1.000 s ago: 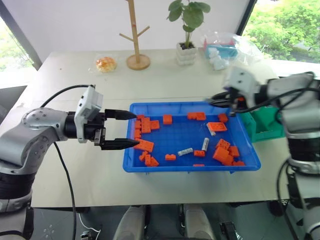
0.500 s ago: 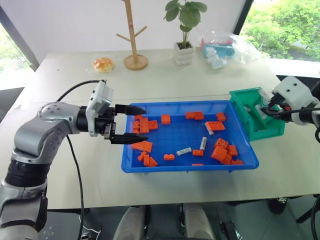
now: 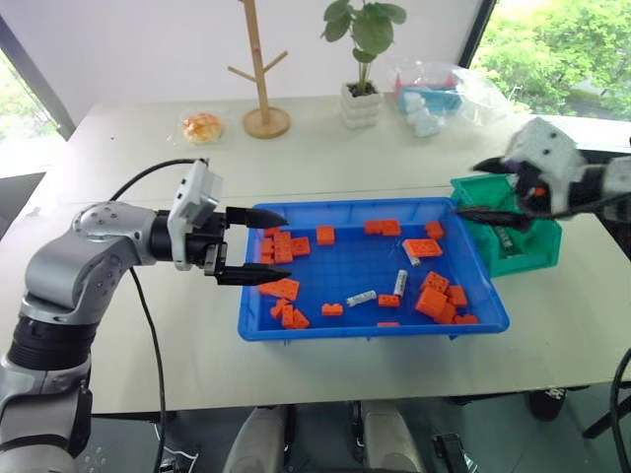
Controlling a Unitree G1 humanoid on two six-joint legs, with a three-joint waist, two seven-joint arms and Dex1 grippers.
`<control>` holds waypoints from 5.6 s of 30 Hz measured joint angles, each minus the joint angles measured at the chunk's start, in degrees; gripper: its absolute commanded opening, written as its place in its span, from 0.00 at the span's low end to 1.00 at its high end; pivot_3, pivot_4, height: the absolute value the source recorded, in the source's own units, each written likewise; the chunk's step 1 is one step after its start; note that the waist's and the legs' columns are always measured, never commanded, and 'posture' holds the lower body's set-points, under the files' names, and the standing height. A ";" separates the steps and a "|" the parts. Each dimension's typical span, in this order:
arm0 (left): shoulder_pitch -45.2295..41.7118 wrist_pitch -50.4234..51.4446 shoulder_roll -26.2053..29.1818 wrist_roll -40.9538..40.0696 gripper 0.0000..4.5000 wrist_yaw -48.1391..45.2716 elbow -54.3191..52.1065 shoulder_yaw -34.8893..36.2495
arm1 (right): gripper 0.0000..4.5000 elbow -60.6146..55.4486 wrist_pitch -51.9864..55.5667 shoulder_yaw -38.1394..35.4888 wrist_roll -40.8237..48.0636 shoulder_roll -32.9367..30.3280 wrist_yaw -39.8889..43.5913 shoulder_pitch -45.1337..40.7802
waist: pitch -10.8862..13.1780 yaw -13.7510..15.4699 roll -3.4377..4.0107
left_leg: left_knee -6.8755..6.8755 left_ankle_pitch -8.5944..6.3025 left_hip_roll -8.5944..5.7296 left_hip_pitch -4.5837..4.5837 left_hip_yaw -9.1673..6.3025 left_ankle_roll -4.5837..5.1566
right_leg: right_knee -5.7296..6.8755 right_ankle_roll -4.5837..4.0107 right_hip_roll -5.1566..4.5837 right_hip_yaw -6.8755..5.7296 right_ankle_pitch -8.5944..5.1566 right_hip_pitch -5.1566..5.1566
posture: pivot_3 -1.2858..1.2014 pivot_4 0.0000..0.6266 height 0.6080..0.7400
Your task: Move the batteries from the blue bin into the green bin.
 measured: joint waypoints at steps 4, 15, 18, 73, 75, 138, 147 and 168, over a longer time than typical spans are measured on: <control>0.07 0.07 0.10 -0.07 1.00 0.08 -0.19 0.18 | 0.91 -0.25 -2.47 10.30 -0.34 3.89 3.92 -0.12 | 0.07 0.27 -0.08 | 0.09 0.00 -0.04 -0.08 -0.02 0.00 | 0.00 0.01 -0.04 -0.01 0.00 -0.01 | 0.52 0.24 0.64; 2.99 1.40 1.76 -1.45 1.00 1.97 -4.12 2.33 | 0.91 8.18 -10.28 21.88 -7.65 11.24 3.86 -1.86 | 0.09 0.20 -0.09 | 0.23 -0.02 -0.05 -0.12 -0.06 0.01 | 0.02 0.01 -0.03 -0.01 0.00 -0.02 | 0.52 0.24 0.64; 3.62 1.60 2.07 -1.99 1.00 2.49 -4.83 2.92 | 0.86 9.37 -11.49 22.48 -8.88 11.96 3.87 -1.82 | 0.09 0.17 -0.10 | 0.26 -0.02 -0.06 -0.12 -0.06 0.01 | 0.03 0.01 -0.03 -0.01 0.00 0.00 | 0.52 0.24 0.64; -2.45 -0.46 -1.15 0.70 1.00 -0.46 1.24 -0.04 | 0.82 19.25 -19.84 4.93 -5.99 -2.20 0.96 -7.01 | 0.18 -0.18 0.00 | 0.46 -0.15 -0.01 -0.15 0.11 0.22 | 0.07 0.06 -0.01 0.01 0.00 0.03 | 0.52 0.24 0.64; -2.54 -0.45 -1.22 0.71 1.00 -0.29 1.24 -0.06 | 0.82 18.72 -22.36 7.90 -6.32 -1.03 3.59 -7.58 | 0.19 0.04 -0.01 | 0.49 -0.15 -0.03 -0.17 0.08 0.22 | 0.07 0.07 -0.02 0.01 -0.01 0.03 | 0.52 0.24 0.64; -3.57 -0.34 -1.31 -0.45 1.00 2.10 0.45 0.13 | 0.12 21.44 -9.42 -5.22 -13.58 -6.00 -11.20 3.81 | 0.23 0.04 -0.05 | 0.54 -0.19 -0.09 -0.17 0.13 0.26 | 0.12 0.03 -0.14 0.03 -0.05 0.04 | 0.52 0.24 0.64; -5.13 -0.47 -2.35 0.25 1.00 0.93 2.14 -0.48 | 0.74 20.57 -9.36 -5.55 -12.88 -5.85 -15.79 7.34 | 0.24 0.16 -0.02 | 0.55 -0.19 -0.08 -0.17 0.16 0.26 | 0.13 0.04 -0.13 0.04 -0.04 0.03 | 0.52 0.24 0.64; -3.45 0.02 -1.64 0.86 1.00 2.55 -0.60 1.01 | 0.74 35.15 -32.46 15.70 -11.55 4.66 13.33 -10.91 | 0.25 -0.08 -0.04 | 0.58 -0.19 -0.08 -0.15 0.10 0.26 | 0.11 0.09 -0.07 0.02 -0.02 0.07 | 0.52 0.24 0.64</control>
